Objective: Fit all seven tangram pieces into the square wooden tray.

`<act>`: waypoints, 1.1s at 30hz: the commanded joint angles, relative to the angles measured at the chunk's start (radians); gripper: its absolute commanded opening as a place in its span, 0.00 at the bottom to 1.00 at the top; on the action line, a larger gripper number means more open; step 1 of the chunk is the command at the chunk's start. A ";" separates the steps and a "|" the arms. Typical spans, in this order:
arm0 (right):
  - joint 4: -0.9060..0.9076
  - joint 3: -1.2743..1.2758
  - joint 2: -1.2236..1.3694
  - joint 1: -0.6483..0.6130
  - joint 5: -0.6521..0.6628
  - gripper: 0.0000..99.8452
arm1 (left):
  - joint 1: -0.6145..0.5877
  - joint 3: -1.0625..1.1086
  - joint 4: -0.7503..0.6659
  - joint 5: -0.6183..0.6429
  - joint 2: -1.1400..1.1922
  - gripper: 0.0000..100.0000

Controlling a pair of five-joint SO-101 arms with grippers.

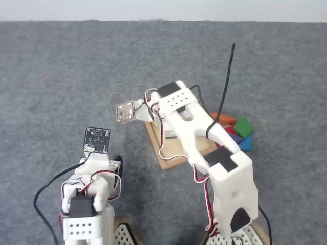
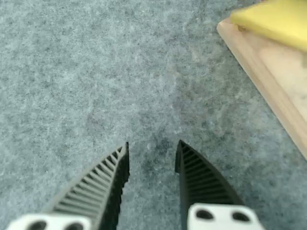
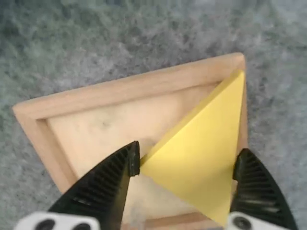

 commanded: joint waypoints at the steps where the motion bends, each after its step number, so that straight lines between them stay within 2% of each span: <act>1: 0.064 -0.117 -0.018 0.036 0.012 0.44 | 0.002 -0.008 0.009 -0.006 -0.028 0.15; 3: 0.068 -0.123 -0.016 0.039 0.012 0.47 | 0.002 -0.008 0.009 -0.006 -0.028 0.15; 12: 0.071 -0.123 -0.021 0.054 0.006 0.43 | 0.002 -0.008 0.009 -0.006 -0.028 0.15; 20: 0.021 -0.121 -0.021 0.007 -0.219 0.43 | 0.002 -0.008 0.009 -0.006 -0.028 0.15; 33: -0.005 -0.110 0.035 -0.004 -0.328 0.43 | 0.002 -0.008 0.009 -0.006 -0.028 0.15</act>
